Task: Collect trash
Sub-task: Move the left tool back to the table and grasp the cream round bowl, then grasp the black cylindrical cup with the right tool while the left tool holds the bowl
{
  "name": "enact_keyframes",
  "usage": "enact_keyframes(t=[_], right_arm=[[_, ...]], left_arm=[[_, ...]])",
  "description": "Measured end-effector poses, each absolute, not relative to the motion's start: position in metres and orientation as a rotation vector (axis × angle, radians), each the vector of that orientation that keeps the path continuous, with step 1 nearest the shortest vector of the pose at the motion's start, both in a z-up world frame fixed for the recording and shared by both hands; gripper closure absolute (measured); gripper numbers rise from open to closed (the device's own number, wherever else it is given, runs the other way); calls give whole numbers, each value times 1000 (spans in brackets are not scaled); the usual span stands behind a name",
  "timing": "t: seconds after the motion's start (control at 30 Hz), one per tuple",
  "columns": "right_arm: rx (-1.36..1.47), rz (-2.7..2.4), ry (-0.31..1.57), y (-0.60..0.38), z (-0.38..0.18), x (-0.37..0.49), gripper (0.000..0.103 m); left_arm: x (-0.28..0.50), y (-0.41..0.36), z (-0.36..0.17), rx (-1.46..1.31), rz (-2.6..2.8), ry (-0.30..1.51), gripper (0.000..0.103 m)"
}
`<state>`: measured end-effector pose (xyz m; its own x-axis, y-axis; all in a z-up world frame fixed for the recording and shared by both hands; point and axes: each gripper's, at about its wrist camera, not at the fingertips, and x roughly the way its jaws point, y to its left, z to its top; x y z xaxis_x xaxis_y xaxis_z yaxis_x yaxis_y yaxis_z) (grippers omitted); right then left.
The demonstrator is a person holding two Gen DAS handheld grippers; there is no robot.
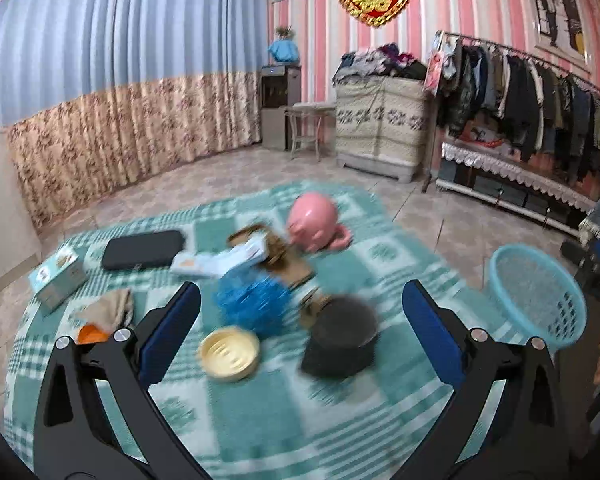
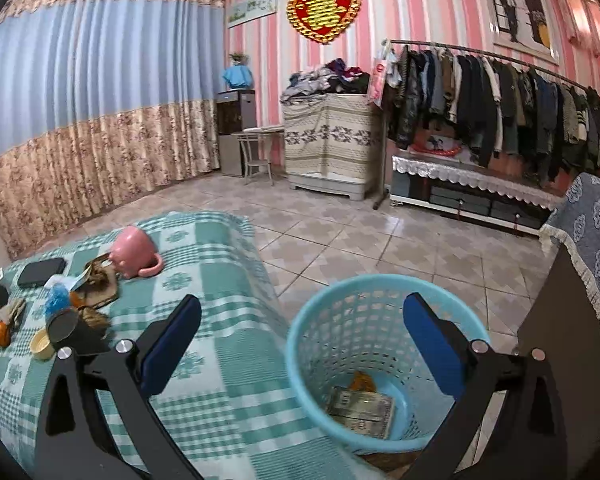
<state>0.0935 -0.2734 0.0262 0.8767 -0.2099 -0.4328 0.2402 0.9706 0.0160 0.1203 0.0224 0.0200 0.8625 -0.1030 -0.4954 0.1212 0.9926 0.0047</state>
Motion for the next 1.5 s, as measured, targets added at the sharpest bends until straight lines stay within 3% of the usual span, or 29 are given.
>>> enact_keyframes(t=[0.33,0.7,0.8,0.87,0.9,1.5], right_arm=[[30,-181,528,-231,-7,109,4],[-5,-163,605,-214,-34,119,4],[-16,-164,614,-210,-36,121,4],[-24,-166,620,-209,-36,122,4],[-22,-165,623,-208,-37,123,4],[-21,-31,652,-148,-45,117,4]], left_arm=[[126,113,-46,49,33,644,5],[181,87,-80,0,-93,786,6],[193,78,-89,26,-111,823,18],[198,74,-94,37,-124,854,38],[198,73,-95,39,-124,862,42],[146,111,-52,28,22,687,42]])
